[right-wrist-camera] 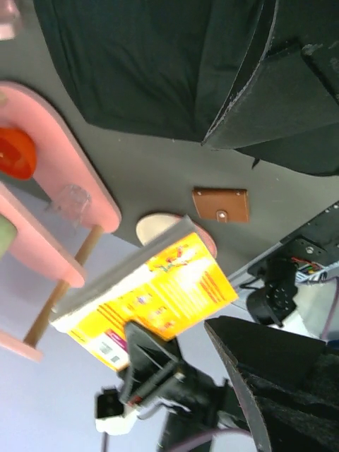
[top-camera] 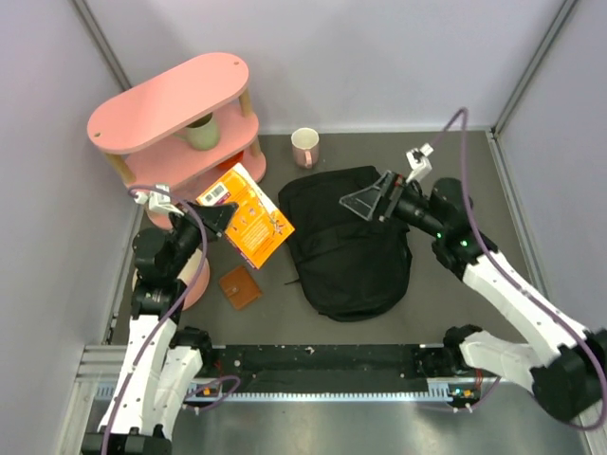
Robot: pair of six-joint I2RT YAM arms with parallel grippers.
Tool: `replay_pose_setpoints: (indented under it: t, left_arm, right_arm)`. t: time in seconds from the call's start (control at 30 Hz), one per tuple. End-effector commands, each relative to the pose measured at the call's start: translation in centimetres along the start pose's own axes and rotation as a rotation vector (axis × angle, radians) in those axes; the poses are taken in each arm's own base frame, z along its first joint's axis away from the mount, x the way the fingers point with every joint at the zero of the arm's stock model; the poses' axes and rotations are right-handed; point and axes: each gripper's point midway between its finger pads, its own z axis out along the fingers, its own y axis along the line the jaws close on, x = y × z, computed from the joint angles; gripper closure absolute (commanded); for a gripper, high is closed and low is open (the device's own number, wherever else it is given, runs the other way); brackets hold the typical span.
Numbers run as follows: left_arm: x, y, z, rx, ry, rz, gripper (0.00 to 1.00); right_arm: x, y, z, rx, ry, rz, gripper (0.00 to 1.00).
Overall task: Pack the student bag
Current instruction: Pick up the book from the center of the board.
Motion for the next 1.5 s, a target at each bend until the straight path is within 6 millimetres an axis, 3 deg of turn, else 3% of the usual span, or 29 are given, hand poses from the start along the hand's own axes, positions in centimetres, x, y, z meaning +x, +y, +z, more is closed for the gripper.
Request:
replay_pose_setpoints:
  t: [0.0,0.03,0.1,0.13,0.2,0.23,0.3,0.33,0.4,0.47,0.63,0.8,0.97,1.13,1.27,1.33,1.37,1.4,1.47]
  left_arm:
    - [-2.7,-5.7,0.6,0.234,-0.041,-0.063,1.00]
    - [-3.3,-6.9,0.7,0.289,-0.052,-0.072,1.00]
    - [-2.8,-8.0,1.2,0.333,-0.011,-0.095,1.00]
    - [-3.0,-8.9,1.3,0.371,-0.019,-0.097,1.00]
    - [-1.9,-9.8,1.8,0.400,0.013,-0.117,1.00]
    - [-2.0,-10.0,2.2,0.397,-0.004,-0.115,1.00]
    - [-0.9,-11.3,2.9,0.430,0.029,-0.128,1.00]
    - [-0.7,-11.8,3.0,0.448,0.035,-0.136,1.00]
    - [0.2,-12.7,3.4,0.473,0.065,-0.142,1.00]
    - [0.6,-12.3,3.9,0.450,0.069,-0.132,1.00]
    - [0.4,-13.7,4.5,0.505,0.053,-0.182,1.00]
    - [0.8,-15.2,4.9,0.535,0.005,-0.217,1.00]
    - [1.9,-14.8,5.1,0.523,-0.013,-0.276,1.00]
    - [3.0,-12.8,5.5,0.455,-0.018,-0.297,1.00]
    - [3.6,-13.0,5.8,0.455,0.011,-0.305,1.00]
    - [4.0,-12.7,6.1,0.448,0.019,-0.318,1.00]
    - [4.0,-13.0,6.0,0.465,0.018,-0.333,1.00]
    - [4.4,-12.7,6.3,0.461,0.027,-0.344,1.00]
    - [4.8,-12.8,6.4,0.468,0.040,-0.376,1.00]
  right_arm:
    - [6.1,-2.4,-2.0,0.060,0.116,0.071,0.01]
    - [6.2,-0.7,-2.6,0.005,0.092,0.134,0.01]
    - [6.7,-0.1,-2.7,-0.024,0.035,0.178,0.01]
    - [7.5,1.7,-3.1,-0.067,0.046,0.197,0.01]
    - [7.9,2.4,-2.8,-0.063,0.021,0.219,0.01]
    - [8.5,4.0,-2.8,-0.108,0.028,0.247,0.01]
    - [9.3,4.3,-2.1,-0.132,0.016,0.294,0.01]
    - [8.6,5.4,-2.0,-0.181,-0.015,0.320,0.01]
    - [8.9,5.0,-1.3,-0.180,-0.038,0.350,0.01]
    - [8.1,5.6,-1.1,-0.206,-0.079,0.369,0.01]
    - [7.5,4.5,0.0,-0.176,-0.137,0.452,0.01]
    - [6.7,5.3,0.8,-0.232,-0.169,0.419,0.01]
    - [4.8,5.8,0.5,-0.286,-0.256,0.397,0.02]
    - [3.2,6.2,-0.5,-0.377,-0.323,0.425,0.33]
    - [3.0,6.2,-1.2,-0.434,-0.341,0.441,0.54]
    - [2.8,6.8,-1.6,-0.481,-0.334,0.436,0.55]
    - [2.9,6.7,-1.4,-0.487,-0.327,0.437,0.52]
    - [2.9,7.0,-1.5,-0.501,-0.322,0.438,0.39]
    - [2.9,7.3,-1.5,-0.520,-0.314,0.437,0.38]
